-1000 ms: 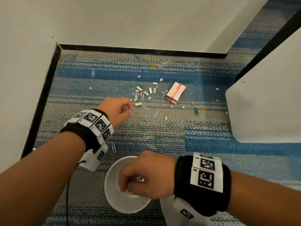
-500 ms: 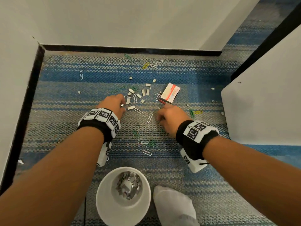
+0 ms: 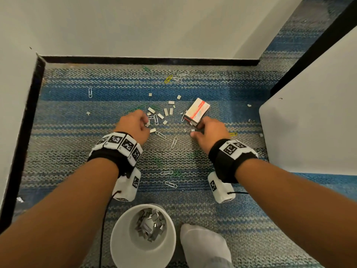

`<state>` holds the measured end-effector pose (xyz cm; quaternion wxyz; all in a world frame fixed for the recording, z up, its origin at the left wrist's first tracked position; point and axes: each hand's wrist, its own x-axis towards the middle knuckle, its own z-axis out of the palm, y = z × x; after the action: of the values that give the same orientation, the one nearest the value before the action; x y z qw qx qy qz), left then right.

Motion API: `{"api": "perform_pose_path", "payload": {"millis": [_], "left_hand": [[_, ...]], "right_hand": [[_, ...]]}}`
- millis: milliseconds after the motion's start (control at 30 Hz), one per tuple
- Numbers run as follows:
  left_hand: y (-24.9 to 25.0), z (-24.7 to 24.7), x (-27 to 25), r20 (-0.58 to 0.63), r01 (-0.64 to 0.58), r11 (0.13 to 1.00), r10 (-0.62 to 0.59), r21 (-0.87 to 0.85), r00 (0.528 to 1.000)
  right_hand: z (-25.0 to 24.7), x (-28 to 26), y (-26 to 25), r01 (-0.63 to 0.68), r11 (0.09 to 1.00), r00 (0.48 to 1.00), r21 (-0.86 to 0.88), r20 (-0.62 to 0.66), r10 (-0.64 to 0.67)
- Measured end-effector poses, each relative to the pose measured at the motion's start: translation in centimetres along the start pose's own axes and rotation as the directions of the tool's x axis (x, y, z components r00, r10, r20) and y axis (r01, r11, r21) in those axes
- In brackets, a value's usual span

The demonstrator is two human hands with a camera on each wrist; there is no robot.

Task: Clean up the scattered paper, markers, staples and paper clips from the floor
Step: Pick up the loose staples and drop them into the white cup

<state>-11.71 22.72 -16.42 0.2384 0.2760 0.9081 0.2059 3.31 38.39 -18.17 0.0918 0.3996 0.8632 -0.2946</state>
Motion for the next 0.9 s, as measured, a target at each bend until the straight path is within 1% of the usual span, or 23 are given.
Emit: {"api": "perform_pose_path", "payload": {"millis": [67, 133, 167, 200, 267, 300, 333, 400, 433, 467, 500, 533, 567, 600, 633, 667, 700, 767, 833, 900], "left_hand": [[0.8, 0.2, -0.1, 0.034, 0.035, 0.999, -0.033, -0.04, 0.999], [1.1, 0.3, 0.2, 0.104, 0.105, 0.993, -0.099, -0.056, 0.99], [1.0, 0.3, 0.4, 0.121, 0.118, 0.991, -0.11, -0.057, 0.987], [1.0, 0.4, 0.5, 0.121, 0.109, 0.993, -0.101, -0.053, 0.987], [0.7, 0.6, 0.3, 0.127, 0.062, 0.998, -0.058, -0.029, 0.99], [0.6, 0.8, 0.2, 0.139, 0.01, 1.0, -0.009, -0.002, 0.99], [0.5, 0.9, 0.0, 0.163, -0.053, 0.998, 0.045, 0.045, 0.986], [0.1, 1.3, 0.0, 0.156, -0.121, 0.988, 0.106, 0.093, 0.982], [0.0, 1.4, 0.1, 0.143, -0.117, 0.989, 0.104, 0.088, 0.984], [-0.2, 1.5, 0.1, 0.115, -0.118, 0.99, 0.109, 0.076, 0.987], [-0.3, 1.5, 0.2, 0.097, -0.108, 0.992, 0.101, 0.068, 0.99], [-0.4, 1.6, 0.2, 0.079, -0.103, 0.993, 0.099, 0.06, 0.992], [-0.4, 1.6, 0.2, 0.065, -0.098, 0.994, 0.094, 0.051, 0.993], [-0.5, 1.6, 0.1, 0.049, -0.095, 0.995, 0.093, 0.038, 0.994], [-0.6, 1.5, 0.1, 0.033, -0.087, 0.996, 0.086, 0.027, 0.996], [-0.7, 1.3, 0.1, 0.023, -0.084, 0.996, 0.083, 0.023, 0.996], [-1.0, 1.2, 0.1, 0.024, -0.085, 0.996, 0.084, 0.031, 0.996], [-1.3, 0.9, 0.1, 0.043, -0.09, 0.994, 0.087, 0.07, 0.995], [-1.6, 0.8, 0.2, 0.058, -0.09, 0.992, 0.085, 0.084, 0.995], [-1.7, 0.7, 0.4, 0.042, -0.09, 0.994, 0.087, 0.062, 0.995]], "right_hand": [[0.1, 0.1, -0.2, 0.004, 1.0, 1.0, 0.0, -0.006, -0.004], [0.2, -0.1, -0.6, 0.053, 0.998, 0.999, -0.035, -0.003, -0.053], [0.1, -0.2, -0.7, 0.069, 0.997, 0.997, -0.025, -0.015, -0.07], [-0.1, -0.2, -0.6, 0.058, 0.998, 0.998, 0.019, -0.026, -0.057], [-0.5, 0.1, -0.3, -0.023, 0.985, 0.999, 0.17, -0.043, 0.031], [-0.7, 0.4, -0.1, -0.073, 0.961, 0.996, 0.266, -0.024, 0.082], [-1.0, 0.7, 0.1, -0.137, 0.917, 0.99, 0.376, 0.024, 0.138], [-1.5, 0.9, 0.1, -0.267, 0.76, 0.964, 0.592, 0.161, 0.213], [-1.7, 0.8, 0.0, -0.29, 0.713, 0.957, 0.639, 0.195, 0.216], [-1.7, 0.7, -0.1, -0.278, 0.722, 0.961, 0.634, 0.192, 0.201], [-1.6, 0.6, -0.2, -0.226, 0.787, 0.974, 0.574, 0.153, 0.168], [-1.2, 0.4, -0.2, -0.144, 0.869, 0.989, 0.474, 0.09, 0.115], [-0.8, 0.2, -0.3, -0.039, 0.934, 0.999, 0.356, 0.031, 0.03], [-0.4, 0.0, -0.4, 0.073, 0.972, 0.997, 0.223, -0.003, -0.074], [-0.1, -0.2, -0.6, 0.181, 0.979, 0.983, 0.091, 0.001, -0.181], [0.3, -0.3, -0.6, 0.266, 0.964, 0.964, -0.027, 0.036, -0.265], [0.4, -0.2, -0.7, 0.314, 0.943, 0.949, -0.109, 0.074, -0.307], [0.4, 0.2, -0.7, 0.307, 0.939, 0.95, -0.158, 0.11, -0.292], [0.3, 0.7, -0.8, 0.275, 0.948, 0.959, -0.159, 0.117, -0.258], [0.2, 0.9, -1.1, 0.277, 0.95, 0.957, -0.143, 0.135, -0.258]]}}
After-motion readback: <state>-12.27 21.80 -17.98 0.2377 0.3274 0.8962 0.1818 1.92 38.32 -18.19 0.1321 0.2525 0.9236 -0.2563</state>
